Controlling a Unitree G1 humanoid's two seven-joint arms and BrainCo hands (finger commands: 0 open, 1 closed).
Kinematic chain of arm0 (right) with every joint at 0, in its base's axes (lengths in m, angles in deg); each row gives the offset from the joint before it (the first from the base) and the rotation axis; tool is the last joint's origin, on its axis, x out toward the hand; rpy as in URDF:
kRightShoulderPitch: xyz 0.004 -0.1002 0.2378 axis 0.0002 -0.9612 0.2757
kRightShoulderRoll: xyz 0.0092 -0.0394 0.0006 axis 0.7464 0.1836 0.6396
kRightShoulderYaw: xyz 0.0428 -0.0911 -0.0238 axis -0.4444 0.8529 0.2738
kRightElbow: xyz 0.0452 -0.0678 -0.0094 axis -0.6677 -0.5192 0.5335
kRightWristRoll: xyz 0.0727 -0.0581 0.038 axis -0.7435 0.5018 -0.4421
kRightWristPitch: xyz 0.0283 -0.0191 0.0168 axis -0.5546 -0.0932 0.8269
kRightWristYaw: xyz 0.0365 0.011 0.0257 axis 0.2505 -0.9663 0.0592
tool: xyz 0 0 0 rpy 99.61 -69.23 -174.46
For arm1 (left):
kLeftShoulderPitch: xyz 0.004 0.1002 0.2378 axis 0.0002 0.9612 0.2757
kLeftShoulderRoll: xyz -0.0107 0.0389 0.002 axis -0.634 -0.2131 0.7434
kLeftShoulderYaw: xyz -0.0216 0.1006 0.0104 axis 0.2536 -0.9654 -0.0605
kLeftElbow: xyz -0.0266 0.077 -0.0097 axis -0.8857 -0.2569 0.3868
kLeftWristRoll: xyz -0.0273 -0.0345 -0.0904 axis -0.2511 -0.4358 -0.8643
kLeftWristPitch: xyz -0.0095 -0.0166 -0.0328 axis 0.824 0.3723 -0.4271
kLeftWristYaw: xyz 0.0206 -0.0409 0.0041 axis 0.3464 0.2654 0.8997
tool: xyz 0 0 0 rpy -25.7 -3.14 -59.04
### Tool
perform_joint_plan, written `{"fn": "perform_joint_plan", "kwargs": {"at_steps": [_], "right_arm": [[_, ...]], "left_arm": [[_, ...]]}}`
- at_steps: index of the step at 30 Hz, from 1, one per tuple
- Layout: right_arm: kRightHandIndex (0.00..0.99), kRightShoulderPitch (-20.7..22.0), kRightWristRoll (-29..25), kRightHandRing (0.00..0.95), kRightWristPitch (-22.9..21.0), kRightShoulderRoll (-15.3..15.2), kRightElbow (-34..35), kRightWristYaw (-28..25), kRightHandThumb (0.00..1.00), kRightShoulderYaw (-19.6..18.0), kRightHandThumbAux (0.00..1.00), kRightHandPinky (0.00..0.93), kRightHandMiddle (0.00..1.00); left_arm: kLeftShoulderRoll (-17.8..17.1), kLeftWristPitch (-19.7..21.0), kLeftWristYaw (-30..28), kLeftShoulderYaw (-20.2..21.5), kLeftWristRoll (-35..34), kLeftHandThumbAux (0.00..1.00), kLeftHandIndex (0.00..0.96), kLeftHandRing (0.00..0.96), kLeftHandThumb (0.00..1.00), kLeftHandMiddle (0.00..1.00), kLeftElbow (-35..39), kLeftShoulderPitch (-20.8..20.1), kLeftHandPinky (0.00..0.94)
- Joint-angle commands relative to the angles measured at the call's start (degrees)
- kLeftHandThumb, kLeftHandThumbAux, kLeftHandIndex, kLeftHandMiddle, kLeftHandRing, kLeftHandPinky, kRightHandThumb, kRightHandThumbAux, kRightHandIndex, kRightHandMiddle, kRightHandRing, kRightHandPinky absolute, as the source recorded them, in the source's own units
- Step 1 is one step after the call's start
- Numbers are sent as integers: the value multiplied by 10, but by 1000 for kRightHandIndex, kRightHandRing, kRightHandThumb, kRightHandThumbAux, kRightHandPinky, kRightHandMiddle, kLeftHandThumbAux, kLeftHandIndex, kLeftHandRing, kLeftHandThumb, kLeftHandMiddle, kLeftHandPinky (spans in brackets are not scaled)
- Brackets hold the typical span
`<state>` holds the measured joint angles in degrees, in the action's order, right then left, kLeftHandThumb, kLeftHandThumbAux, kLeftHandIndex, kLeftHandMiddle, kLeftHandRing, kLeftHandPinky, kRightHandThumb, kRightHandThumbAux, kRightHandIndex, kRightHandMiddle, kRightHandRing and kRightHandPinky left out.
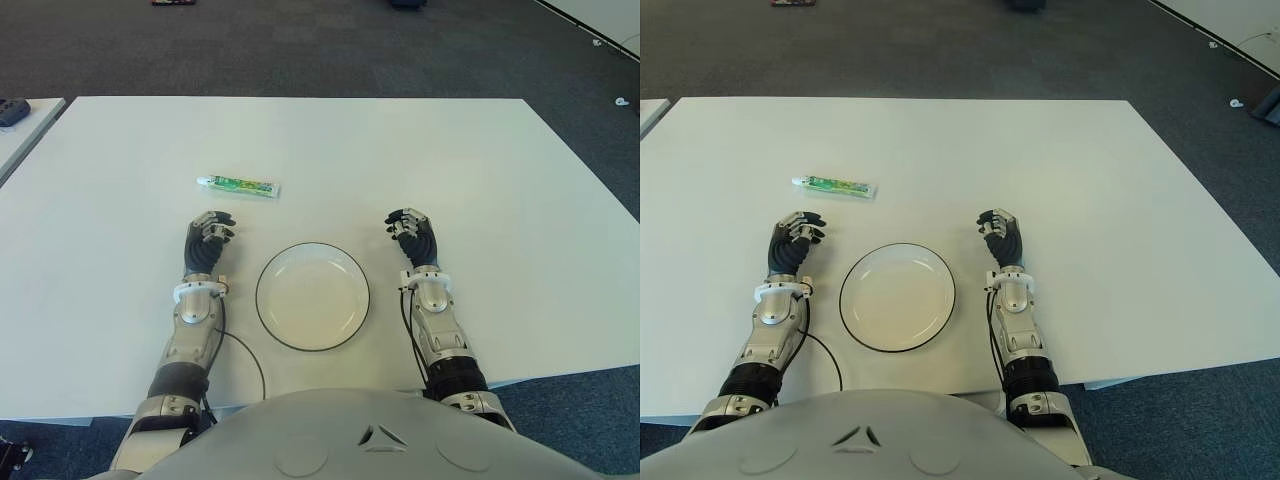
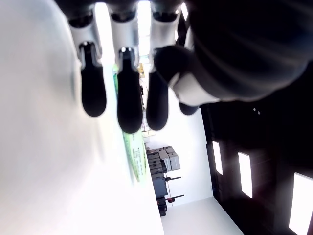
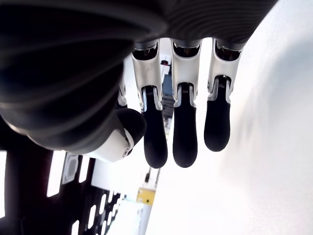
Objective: Put the toothpaste on the table into the plate.
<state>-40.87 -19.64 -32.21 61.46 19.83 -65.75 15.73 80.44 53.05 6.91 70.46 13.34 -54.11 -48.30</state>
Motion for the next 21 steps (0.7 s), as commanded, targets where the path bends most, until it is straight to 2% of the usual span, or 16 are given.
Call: {"fn": "perform_joint_plan", "kwargs": {"at_steps": [1, 9, 14, 18, 21], "right_arm": [[424, 1, -1, 502, -5, 3, -2, 1, 709, 1, 732, 507, 486], [424, 1, -1, 499, -5, 5, -2, 2, 709, 2, 731, 507, 484], [425, 2, 2, 495, -6, 4, -3, 4, 709, 2, 731, 496, 486], [425, 4, 3, 485, -7, 4, -6, 5, 709, 2, 731, 484, 482], [425, 5, 3, 482, -9, 5, -6, 6, 709, 2, 731, 484, 479]], "left_arm": [[1, 4, -8, 0, -3, 679, 422, 549, 833, 472, -10, -4, 506], [-6, -6, -10, -3, 2, 680, 418, 551, 832, 474, -15, -5, 509], [-32, -40, 0, -21, 49, 680, 417, 552, 832, 474, -21, -7, 511], [-52, -24, 5, -36, 97, 679, 418, 543, 833, 474, 47, 5, 507], [-63, -17, 8, -40, 118, 678, 417, 531, 833, 473, 55, 5, 496]]}}
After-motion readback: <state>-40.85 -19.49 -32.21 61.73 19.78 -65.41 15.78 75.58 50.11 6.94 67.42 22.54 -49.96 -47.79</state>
